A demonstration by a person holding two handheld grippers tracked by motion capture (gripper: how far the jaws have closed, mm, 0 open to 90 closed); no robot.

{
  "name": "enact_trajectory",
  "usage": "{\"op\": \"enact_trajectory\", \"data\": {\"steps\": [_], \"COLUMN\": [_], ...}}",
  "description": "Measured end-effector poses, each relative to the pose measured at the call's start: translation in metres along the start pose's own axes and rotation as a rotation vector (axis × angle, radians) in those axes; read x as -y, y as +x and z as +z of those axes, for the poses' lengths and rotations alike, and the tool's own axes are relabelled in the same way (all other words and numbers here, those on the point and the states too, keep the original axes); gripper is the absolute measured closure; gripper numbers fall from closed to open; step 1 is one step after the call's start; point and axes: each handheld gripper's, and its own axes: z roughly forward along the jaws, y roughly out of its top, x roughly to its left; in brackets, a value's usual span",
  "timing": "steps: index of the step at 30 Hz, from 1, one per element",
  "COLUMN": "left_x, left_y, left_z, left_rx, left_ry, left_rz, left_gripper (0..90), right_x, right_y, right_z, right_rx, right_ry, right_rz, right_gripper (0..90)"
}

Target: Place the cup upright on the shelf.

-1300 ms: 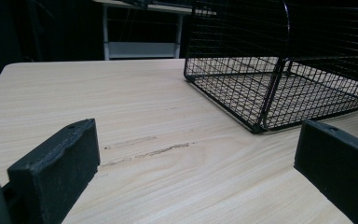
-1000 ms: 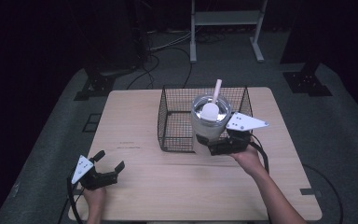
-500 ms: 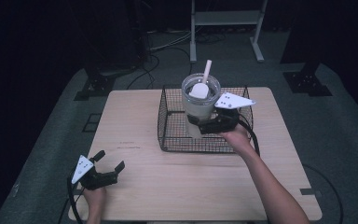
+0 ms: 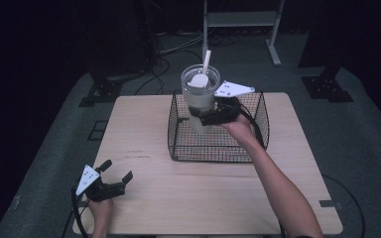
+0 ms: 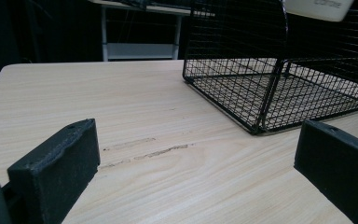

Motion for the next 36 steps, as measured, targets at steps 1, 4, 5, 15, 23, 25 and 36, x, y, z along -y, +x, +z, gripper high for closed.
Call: {"op": "enact_trajectory", "data": {"steps": [1, 4, 5, 15, 23, 25, 36], "left_x": [0.0, 0.0, 0.0, 0.0, 0.0, 0.0, 0.0], "left_y": [0.0, 0.0, 0.0, 0.0, 0.0, 0.0, 0.0], "left_z": [0.0, 0.0, 0.0, 0.0, 0.0, 0.0, 0.0], "left_rx": [0.001, 0.001, 0.001, 0.009, 0.01, 0.009, 0.014], "left_ry": [-0.001, -0.002, -0.003, -0.004, -0.003, -0.002, -0.002], "left_rz": [-0.001, -0.004, -0.004, 0.003, 0.007, 0.007, 0.005], "left_gripper": [0.0, 0.0, 0.0, 0.0, 0.0, 0.0, 0.0], "right_x": [-0.001, -0.002, -0.002, 0.009, 0.02, 0.023, 0.044], "right_y": [-0.001, -0.007, -0.008, -0.024, -0.033, -0.036, -0.045], "right_z": [0.003, 0.014, 0.017, 0.046, 0.057, 0.06, 0.075], "right_rx": [-0.004, -0.014, -0.014, -0.028, -0.006, -0.013, -0.053], "right_ry": [-0.002, 0.01, 0.005, 0.03, 0.051, 0.056, 0.108], "right_rz": [0.0, 0.0, -0.002, 0.033, 0.034, 0.042, 0.073], "right_gripper": [9.4, 9.4, 9.4, 9.3, 9.3, 9.3, 9.3]}}
